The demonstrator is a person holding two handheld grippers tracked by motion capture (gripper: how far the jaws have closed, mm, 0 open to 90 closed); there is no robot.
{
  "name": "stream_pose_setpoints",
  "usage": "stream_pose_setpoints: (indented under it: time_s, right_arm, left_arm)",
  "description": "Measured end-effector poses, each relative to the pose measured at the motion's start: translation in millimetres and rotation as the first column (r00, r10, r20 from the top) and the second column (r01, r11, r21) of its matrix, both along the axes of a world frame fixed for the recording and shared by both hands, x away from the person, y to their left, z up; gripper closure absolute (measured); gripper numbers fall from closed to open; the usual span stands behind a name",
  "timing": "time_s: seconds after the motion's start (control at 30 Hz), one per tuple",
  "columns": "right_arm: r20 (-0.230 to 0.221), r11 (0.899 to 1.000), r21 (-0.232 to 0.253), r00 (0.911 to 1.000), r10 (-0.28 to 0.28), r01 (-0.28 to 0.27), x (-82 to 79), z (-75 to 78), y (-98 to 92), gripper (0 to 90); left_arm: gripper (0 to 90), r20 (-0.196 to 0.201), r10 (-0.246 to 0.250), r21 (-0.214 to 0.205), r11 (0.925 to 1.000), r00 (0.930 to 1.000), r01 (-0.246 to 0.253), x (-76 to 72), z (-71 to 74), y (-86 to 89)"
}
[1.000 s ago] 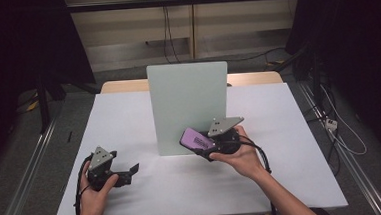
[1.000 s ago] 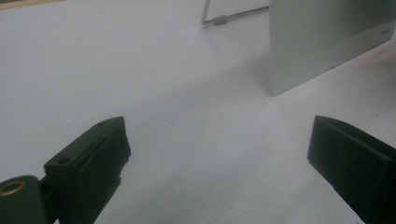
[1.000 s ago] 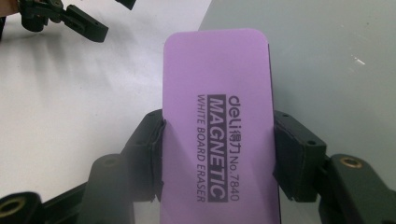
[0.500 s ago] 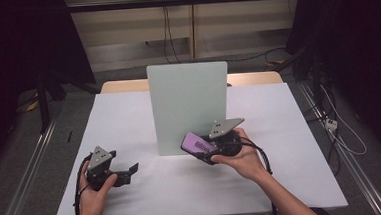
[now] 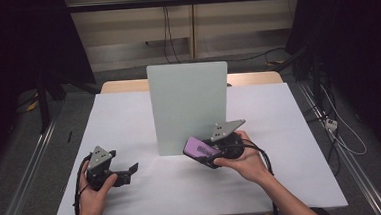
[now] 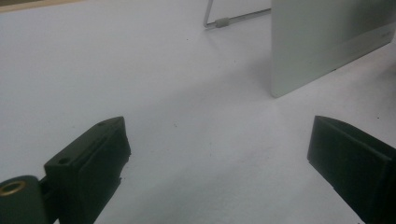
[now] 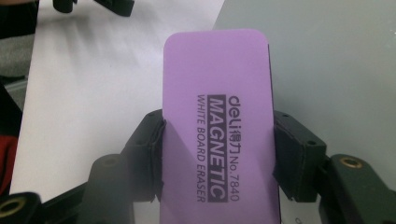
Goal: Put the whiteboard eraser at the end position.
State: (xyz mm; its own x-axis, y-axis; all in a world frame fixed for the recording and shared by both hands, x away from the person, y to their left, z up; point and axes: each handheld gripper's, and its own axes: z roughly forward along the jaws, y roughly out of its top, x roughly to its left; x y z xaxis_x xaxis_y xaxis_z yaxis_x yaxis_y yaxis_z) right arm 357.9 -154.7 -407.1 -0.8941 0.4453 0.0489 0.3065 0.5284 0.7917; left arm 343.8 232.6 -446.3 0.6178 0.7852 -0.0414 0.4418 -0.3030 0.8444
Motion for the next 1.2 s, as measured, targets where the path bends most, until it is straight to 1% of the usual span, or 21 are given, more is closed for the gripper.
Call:
stream_pose_setpoints:
  time_s: [0.17, 0.23, 0.37, 0.4, 0.47, 0.53, 0.57, 0.63, 0.7, 0.73, 0.83, 0.87, 1.07, 1.2]
  right_arm:
    - [-0.026, 1.000, -0.004, 0.9993, 0.027, -0.027, -3.2, -1.6, 0.8, 42.0]
    - [-0.028, 1.000, -0.006, 0.9991, 0.031, -0.031, -5.0, -2.7, 1.3, 42.0]
    - [-0.058, 0.999, -0.016, 0.9974, 0.044, -0.045, -5.0, -4.5, 1.7, 42.0]
    - [-0.069, 0.999, -0.017, 0.9964, 0.049, -0.051, -5.0, -5.0, 2.2, 42.0]
    - [-0.079, 0.998, -0.025, 0.9950, 0.061, -0.063, -5.1, -6.4, 3.3, 42.0]
    - [-0.081, 0.996, -0.048, 0.9943, 0.070, -0.074, -5.6, -6.8, 5.0, 41.9]
    - [-0.085, 0.996, -0.052, 0.9937, 0.073, -0.078, -6.1, -6.3, 5.2, 42.0]
    - [-0.092, 0.995, -0.052, 0.9925, 0.081, -0.086, -6.6, -5.8, 5.0, 42.0]
    - [-0.099, 0.994, -0.060, 0.9914, 0.085, -0.091, -7.4, -6.3, 4.9, 42.0]
    - [-0.104, 0.993, -0.062, 0.9905, 0.090, -0.097, -7.5, -6.7, 5.1, 42.0]
    - [-0.111, 0.992, -0.068, 0.9888, 0.100, -0.107, -8.2, -7.7, 7.0, 42.0]
    - [-0.112, 0.991, -0.071, 0.9881, 0.106, -0.114, -8.4, -7.9, 7.8, 42.0]
    - [-0.127, 0.985, -0.091, 0.9826, 0.135, -0.147, -12.2, -10.1, 14.6, 42.0]
    - [-0.136, 0.980, -0.108, 0.9795, 0.149, -0.164, -14.0, -13.5, 20.0, 42.0]
  left_arm:
    - [5.3, -0.001, 0.006, -0.009, 0.9999, 1.0000, -0.006, -1.4, 1.1, 0.1]
    - [5.3, 0.001, 0.008, -0.007, 0.9999, 1.0000, -0.008, -0.8, 1.7, 0.2]
    - [5.3, -0.003, 0.009, 0.000, 1.0000, 1.0000, -0.009, -0.1, 1.2, 0.4]
    - [5.3, -0.004, 0.013, -0.007, 0.9999, 0.9999, -0.013, -0.4, 0.5, 0.1]
    - [5.3, -0.007, 0.013, -0.003, 0.9999, 0.9999, -0.013, -0.2, 0.4, 0.7]
    - [5.3, -0.005, 0.014, -0.003, 0.9999, 0.9999, -0.014, 0.3, 0.6, 0.8]
    - [5.3, -0.004, 0.011, 0.000, 0.9999, 0.9999, -0.011, 0.5, 0.7, 0.8]
    - [5.3, -0.003, 0.011, -0.009, 0.9999, 0.9999, -0.011, 0.4, -0.1, -0.3]
    - [5.3, -0.003, 0.007, -0.005, 1.0000, 1.0000, -0.007, 0.6, -0.7, -0.2]
    - [5.3, -0.006, 0.005, 0.004, 1.0000, 1.0000, -0.005, 0.4, -0.5, 0.5]
    - [5.3, -0.009, 0.008, -0.004, 1.0000, 0.9999, -0.008, -0.3, -0.9, 1.5]
    - [5.3, -0.008, 0.009, -0.009, 0.9999, 0.9999, -0.009, -0.6, -0.9, 1.6]
    - [5.3, 0.000, 0.003, -0.005, 1.0000, 1.0000, -0.003, -1.7, 0.7, 2.2]
    - [5.3, -0.003, 0.006, -0.007, 1.0000, 1.0000, -0.006, -1.5, 0.2, 2.5]
